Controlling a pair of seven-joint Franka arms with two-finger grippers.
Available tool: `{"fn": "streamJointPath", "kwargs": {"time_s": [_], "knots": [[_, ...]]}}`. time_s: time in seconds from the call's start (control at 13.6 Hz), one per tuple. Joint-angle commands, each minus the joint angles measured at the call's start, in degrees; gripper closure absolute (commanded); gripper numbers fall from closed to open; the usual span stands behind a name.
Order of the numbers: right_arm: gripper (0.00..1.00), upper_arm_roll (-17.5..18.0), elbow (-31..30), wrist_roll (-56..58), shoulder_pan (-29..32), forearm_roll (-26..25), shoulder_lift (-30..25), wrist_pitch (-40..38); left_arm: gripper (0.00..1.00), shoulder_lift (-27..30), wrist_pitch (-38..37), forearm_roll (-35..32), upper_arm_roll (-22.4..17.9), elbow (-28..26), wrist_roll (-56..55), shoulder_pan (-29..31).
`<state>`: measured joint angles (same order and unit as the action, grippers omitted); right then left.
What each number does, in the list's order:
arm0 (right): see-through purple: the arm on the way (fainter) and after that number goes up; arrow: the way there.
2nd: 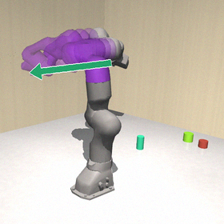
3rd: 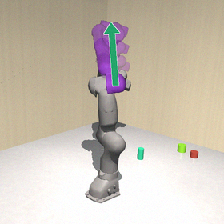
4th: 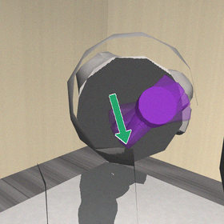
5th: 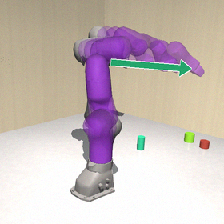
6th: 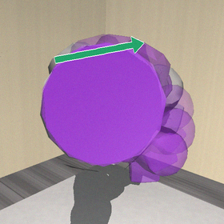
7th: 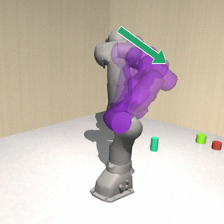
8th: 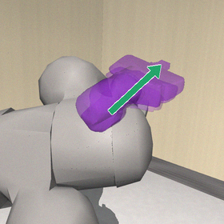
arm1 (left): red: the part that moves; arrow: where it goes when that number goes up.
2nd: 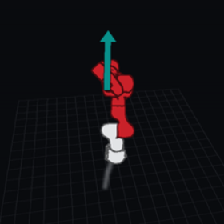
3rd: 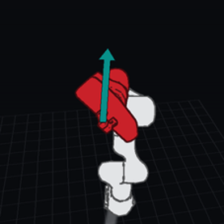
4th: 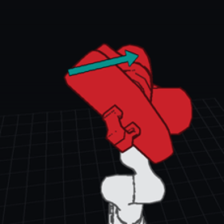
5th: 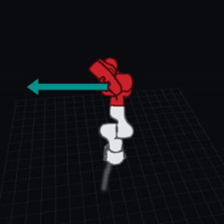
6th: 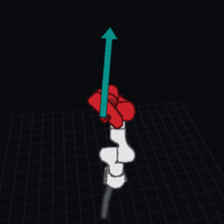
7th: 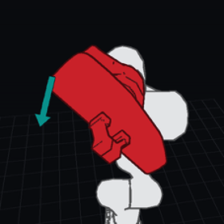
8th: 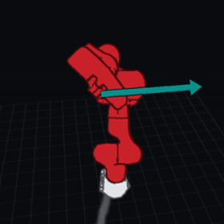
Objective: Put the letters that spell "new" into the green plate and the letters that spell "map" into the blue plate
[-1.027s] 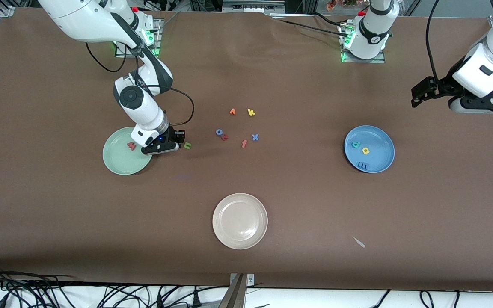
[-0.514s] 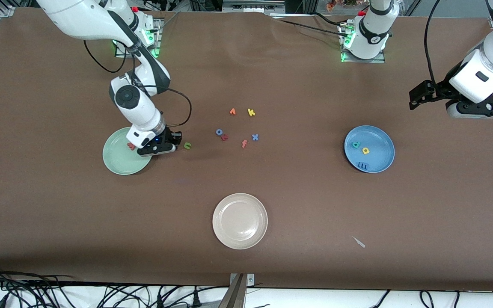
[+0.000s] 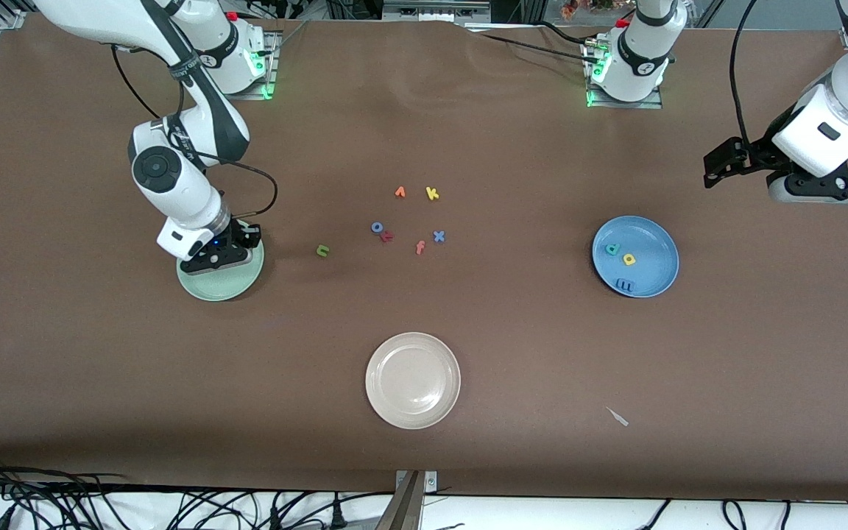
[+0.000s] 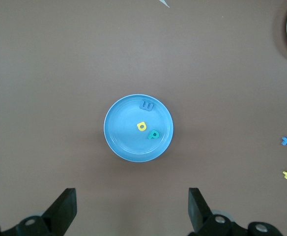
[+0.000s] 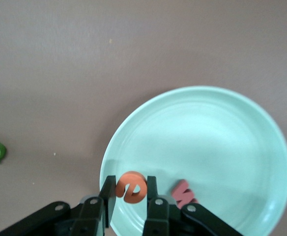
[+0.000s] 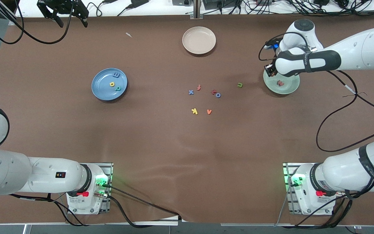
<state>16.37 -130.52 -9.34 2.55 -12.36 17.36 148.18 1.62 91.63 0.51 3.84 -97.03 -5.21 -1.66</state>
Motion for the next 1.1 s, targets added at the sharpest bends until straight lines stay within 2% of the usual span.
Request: {"fn": "streamJointPath", "kwargs": {"time_s": [0.0,0.07,0.37,0.51,0.73,1.03], "knots": [[0.54,0.8,-2.8,-5.0,0.2,-0.2,-0.2,3.6,0.00,-0.8,-1.5,-0.1,-0.2,2.0,0.6,-0.4],[0.50,0.9,-2.8,-5.2,0.2,-0.3,-0.2,3.6,0.00,-0.8,-1.6,-0.1,-0.2,1.9,0.4,-0.4],[0.50,0.9,-2.7,-5.8,0.1,-0.2,-0.3,3.4,0.00,-0.8,-2.6,-0.1,-0.2,2.0,0.6,-0.4],[0.50,4.4,-2.0,-12.5,0.0,-0.3,0.8,4.0,0.00,-0.8,-2.6,-0.1,0.6,2.0,-0.1,-0.5],[0.49,7.4,0.8,-21.2,-1.0,-0.3,3.1,4.5,0.00,-1.2,-1.9,-0.8,1.3,2.0,-0.2,-0.6],[0.47,7.4,6.4,-29.9,-6.3,-0.6,8.5,5.2,0.00,-1.5,-1.9,-0.8,1.3,2.1,-0.1,-0.5]]}}
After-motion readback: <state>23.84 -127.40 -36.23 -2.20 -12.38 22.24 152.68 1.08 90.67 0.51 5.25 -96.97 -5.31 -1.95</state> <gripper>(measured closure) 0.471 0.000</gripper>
